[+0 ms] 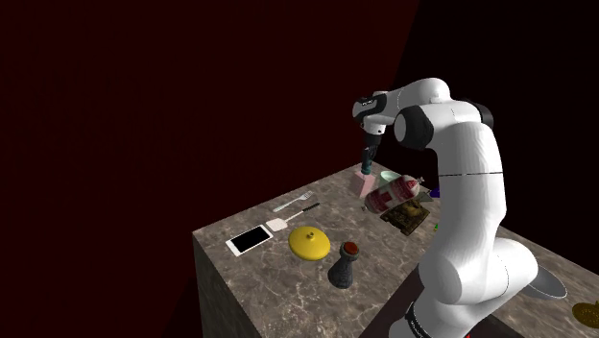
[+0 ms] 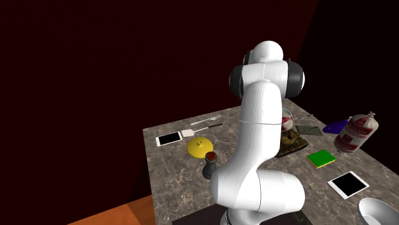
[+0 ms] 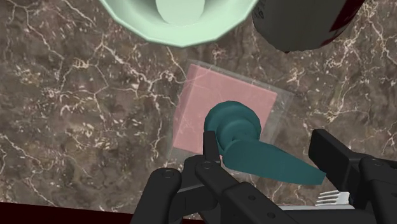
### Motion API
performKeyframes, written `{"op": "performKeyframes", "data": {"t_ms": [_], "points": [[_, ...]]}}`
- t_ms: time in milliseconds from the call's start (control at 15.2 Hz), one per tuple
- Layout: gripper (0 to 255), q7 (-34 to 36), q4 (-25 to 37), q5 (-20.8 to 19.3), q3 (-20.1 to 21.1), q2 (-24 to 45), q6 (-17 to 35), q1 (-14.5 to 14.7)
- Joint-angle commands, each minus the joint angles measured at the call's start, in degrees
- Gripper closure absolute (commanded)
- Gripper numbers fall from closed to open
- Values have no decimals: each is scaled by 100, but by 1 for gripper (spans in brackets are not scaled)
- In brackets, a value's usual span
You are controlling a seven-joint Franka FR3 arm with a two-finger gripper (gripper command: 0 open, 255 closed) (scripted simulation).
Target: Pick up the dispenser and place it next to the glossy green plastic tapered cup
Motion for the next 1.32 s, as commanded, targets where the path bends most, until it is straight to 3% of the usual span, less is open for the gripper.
{"op": "performKeyframes", "data": {"t_ms": [0,66,132,462,726,1254], "points": [[255,0,-2,0,0,0,4,0],[255,0,-2,0,0,0,4,0],[0,0,-1,0,0,0,4,0],[0,0,-1,0,0,0,4,0],[0,41,699,-32,-19,-25,-712,-56],[0,41,699,-32,-19,-25,-712,-56]]}}
